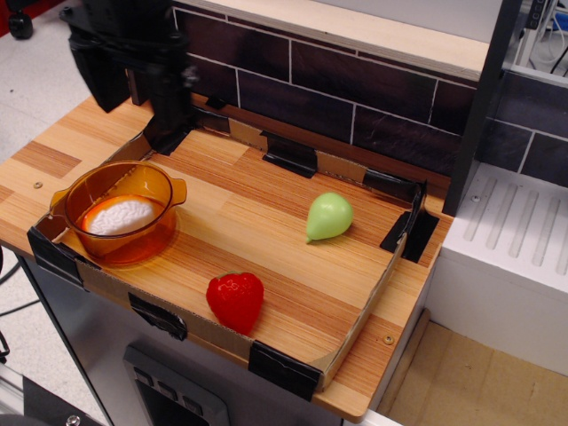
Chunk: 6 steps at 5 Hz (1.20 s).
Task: Take sushi out of pot
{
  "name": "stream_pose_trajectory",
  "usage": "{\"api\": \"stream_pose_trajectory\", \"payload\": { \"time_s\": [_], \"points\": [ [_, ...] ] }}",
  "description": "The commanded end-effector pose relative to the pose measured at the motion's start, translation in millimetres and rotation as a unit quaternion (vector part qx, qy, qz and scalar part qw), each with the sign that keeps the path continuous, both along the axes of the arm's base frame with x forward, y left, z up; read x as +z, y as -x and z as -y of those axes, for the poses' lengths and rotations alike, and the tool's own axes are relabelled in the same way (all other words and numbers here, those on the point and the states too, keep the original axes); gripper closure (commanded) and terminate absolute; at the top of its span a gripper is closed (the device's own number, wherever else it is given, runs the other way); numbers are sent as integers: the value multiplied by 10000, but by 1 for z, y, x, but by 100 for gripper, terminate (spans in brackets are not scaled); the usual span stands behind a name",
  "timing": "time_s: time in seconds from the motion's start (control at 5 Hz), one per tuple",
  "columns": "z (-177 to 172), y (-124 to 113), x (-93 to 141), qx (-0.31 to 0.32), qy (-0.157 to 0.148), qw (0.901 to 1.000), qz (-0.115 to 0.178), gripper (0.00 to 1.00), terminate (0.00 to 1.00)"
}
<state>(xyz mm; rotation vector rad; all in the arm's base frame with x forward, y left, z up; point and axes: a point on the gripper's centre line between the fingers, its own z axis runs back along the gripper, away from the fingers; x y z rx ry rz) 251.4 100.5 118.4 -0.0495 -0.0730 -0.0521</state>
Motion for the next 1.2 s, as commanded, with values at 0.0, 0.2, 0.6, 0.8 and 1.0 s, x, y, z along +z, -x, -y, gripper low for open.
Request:
{"api": "stream_pose_trajectory", "payload": {
  "time_s": [0.0, 0.2, 0.6, 0.8, 1.0],
  "points": [
    [-36, -5, -5, -950, -13, 9950, -320, 0, 0],
    [-38, 2, -28, -1109, -64, 9929, -434, 0, 0],
    [-35, 6, -49, -1161, -114, 9928, -269, 0, 0],
    [-34, 8, -57, -1208, -198, 9922, -256, 0, 0],
    [-33, 7, -65, -1123, -301, 9929, -235, 0, 0]
  ]
}}
